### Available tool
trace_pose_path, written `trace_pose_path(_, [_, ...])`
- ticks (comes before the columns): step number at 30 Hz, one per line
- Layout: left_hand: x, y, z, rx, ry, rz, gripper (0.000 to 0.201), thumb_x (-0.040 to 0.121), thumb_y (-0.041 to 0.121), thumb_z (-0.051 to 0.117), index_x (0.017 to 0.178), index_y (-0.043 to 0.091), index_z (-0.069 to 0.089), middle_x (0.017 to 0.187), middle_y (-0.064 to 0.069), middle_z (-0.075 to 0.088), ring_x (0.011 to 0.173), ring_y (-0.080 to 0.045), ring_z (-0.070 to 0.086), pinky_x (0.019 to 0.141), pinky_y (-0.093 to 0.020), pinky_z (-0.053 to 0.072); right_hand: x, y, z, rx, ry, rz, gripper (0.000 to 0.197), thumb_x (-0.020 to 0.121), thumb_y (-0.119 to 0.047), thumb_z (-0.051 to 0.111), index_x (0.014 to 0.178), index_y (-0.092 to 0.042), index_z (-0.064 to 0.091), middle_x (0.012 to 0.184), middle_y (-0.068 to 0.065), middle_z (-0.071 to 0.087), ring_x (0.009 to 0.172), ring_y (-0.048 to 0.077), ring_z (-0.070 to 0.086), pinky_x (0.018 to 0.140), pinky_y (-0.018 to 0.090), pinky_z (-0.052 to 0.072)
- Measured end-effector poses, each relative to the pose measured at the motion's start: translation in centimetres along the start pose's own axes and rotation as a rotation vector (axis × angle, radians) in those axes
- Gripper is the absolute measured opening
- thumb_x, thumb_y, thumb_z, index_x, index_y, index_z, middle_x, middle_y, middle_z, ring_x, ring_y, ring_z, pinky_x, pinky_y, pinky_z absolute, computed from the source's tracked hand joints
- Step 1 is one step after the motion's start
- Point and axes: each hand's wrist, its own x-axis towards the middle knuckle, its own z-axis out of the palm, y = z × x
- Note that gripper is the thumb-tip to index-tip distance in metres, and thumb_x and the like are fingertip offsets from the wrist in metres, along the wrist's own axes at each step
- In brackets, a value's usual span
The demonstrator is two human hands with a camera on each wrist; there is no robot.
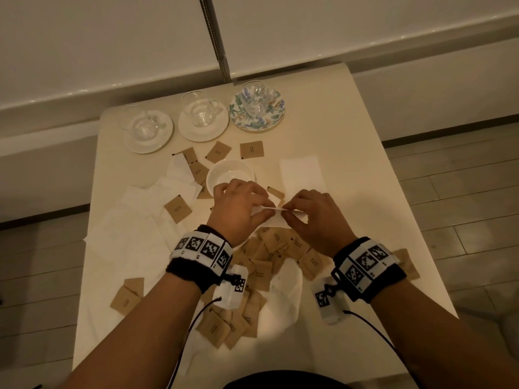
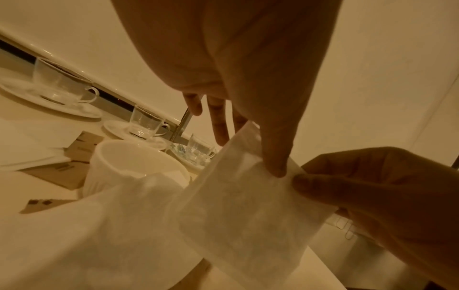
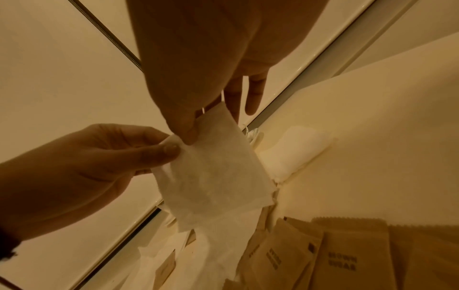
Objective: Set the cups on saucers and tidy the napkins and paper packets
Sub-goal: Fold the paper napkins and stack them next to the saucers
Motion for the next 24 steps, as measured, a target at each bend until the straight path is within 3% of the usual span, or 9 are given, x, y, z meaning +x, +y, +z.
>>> trace_pose_path(5, [0.4,-0.1,-1.0,-0.034,-0.032,0.047,0.017,0.091,0.041,0.064,0.098,0.032,0.076,0.107,0.013,0.066,0.108,-0.018,0.052,0.095,-0.037,0.026,0.2,0.1,-1.0,-0.010,-0.021,-0.013,0.032,0.089,-0.035,0.066,0.120,-0.024,0.067,0.107,-0.006,0.062,0.100,0.012,0.053,0.090,0.032,0.034])
trace_pose_path(8, [0.6,0.3,-1.7,-0.036,-0.064,0.096,0.017,0.091,0.039,0.065,0.097,0.028,0.077,0.102,0.009,0.070,0.099,-0.019,0.057,0.091,-0.045,0.039,0.9,-0.7,-1.3,0.021,-0.022,-0.083,0.019,0.090,-0.031,0.067,0.104,-0.021,0.074,0.094,-0.006,0.068,0.087,0.011,0.060,0.084,0.036,0.043])
trace_pose_path(11, [0.7,-0.3,-2.3,-0.186,-0.067,0.049,0.013,0.089,0.029,0.071,0.094,0.020,0.079,0.098,0.004,0.073,0.095,-0.018,0.063,0.088,-0.044,0.046,1.2,-0.1,-2.1,0.024,-0.082,-0.031,0.015,0.090,-0.027,0.067,0.098,-0.018,0.077,0.085,-0.005,0.070,0.074,0.012,0.061,0.076,0.038,0.050])
trace_pose_path(13, [0.7,-0.9,-2.7,-0.312,-0.074,-0.034,0.011,0.087,0.025,0.072,0.093,0.017,0.079,0.097,0.003,0.074,0.094,-0.014,0.066,0.090,-0.041,0.048,1.0,1.1,-2.7,0.003,-0.106,0.044,0.018,0.088,-0.029,0.069,0.102,-0.020,0.076,0.090,-0.005,0.070,0.079,0.012,0.061,0.080,0.039,0.051])
trace_pose_path(17, [0.9,-0.6,-2.6,-0.321,-0.144,-0.054,0.012,0.086,0.027,0.073,0.093,0.019,0.079,0.095,0.005,0.075,0.092,-0.009,0.066,0.088,-0.032,0.049,1.4,0.4,-2.6,-0.064,-0.182,0.037,0.051,0.079,-0.047,0.074,0.125,-0.029,0.063,0.117,-0.008,0.063,0.108,0.012,0.055,0.098,0.039,0.040])
trace_pose_path(19, [1.0,-0.1,-2.2,-0.310,-0.183,-0.025,0.014,0.086,0.030,0.074,0.095,0.021,0.080,0.095,0.006,0.076,0.090,-0.008,0.067,0.084,-0.026,0.050,2.2,-0.7,-2.0,-0.066,-0.245,0.027,0.042,0.082,-0.048,0.071,0.118,-0.027,0.069,0.114,-0.008,0.067,0.103,0.013,0.058,0.095,0.038,0.042])
trace_pose_path(22, [1.0,-0.6,-2.4,-0.388,-0.181,-0.083,0.013,0.085,0.031,0.074,0.094,0.022,0.080,0.092,0.011,0.076,0.086,0.000,0.067,0.079,-0.020,0.049,2.6,-0.5,-2.1,0.038,-0.300,0.134,0.023,0.088,-0.039,0.067,0.096,-0.020,0.077,0.088,0.000,0.073,0.082,0.019,0.064,0.076,0.038,0.051])
trace_pose_path(24, [0.7,-1.2,-2.5,-0.520,-0.181,-0.159,0.012,0.084,0.026,0.075,0.095,0.022,0.079,0.089,0.013,0.075,0.085,0.001,0.067,0.079,-0.019,0.050,2.5,0.6,-2.5,0.173,-0.290,0.203,0.015,0.087,-0.034,0.068,0.075,-0.028,0.075,0.068,-0.005,0.068,0.065,0.013,0.060,0.061,0.033,0.047])
